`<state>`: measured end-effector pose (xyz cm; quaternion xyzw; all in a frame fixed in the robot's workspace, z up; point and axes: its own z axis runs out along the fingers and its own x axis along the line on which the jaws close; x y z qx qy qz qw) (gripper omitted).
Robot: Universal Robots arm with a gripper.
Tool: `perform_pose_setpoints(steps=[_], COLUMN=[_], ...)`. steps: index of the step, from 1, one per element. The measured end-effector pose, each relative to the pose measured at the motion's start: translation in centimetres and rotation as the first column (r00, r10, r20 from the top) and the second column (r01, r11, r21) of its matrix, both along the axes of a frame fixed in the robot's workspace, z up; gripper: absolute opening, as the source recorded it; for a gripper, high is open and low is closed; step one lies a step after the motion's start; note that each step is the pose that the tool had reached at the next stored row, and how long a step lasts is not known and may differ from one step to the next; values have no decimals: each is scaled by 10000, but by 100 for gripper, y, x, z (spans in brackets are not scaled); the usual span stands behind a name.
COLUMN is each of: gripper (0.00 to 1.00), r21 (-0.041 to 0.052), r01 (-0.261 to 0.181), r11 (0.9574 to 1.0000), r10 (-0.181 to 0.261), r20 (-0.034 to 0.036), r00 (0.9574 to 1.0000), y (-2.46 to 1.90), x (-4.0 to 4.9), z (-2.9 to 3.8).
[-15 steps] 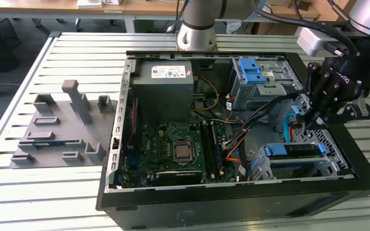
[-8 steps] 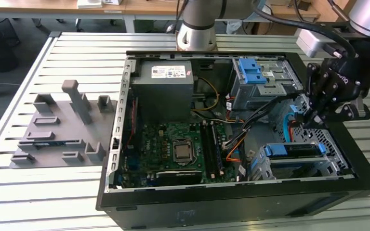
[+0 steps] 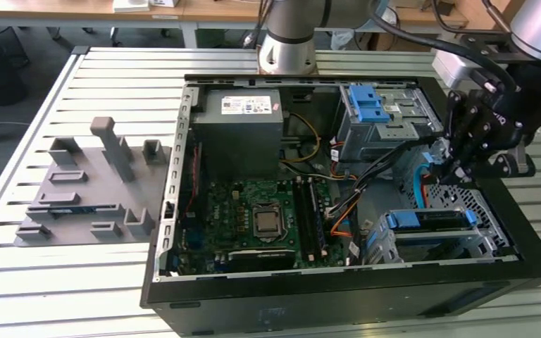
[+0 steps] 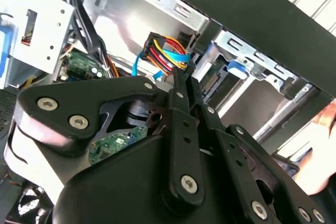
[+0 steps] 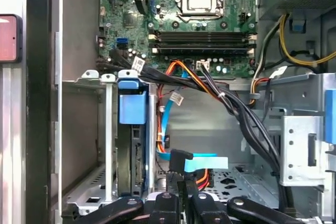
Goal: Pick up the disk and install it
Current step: 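Insert the first disk wire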
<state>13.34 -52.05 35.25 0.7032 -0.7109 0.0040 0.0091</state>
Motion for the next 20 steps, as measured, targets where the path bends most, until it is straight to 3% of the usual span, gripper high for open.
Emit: perform_pose_setpoints(steps=[7,13,20], gripper=[16,16,16], r21=[5,4,41], r01=[-2,-1,-1], r11=[10000,10000,10000], r10=[2,1,1], r20=[0,4,20], r00=[10000,10000,10000], y=[-123,-127,-191], x=[-27,-28,-31], z=[-48,-56,-123])
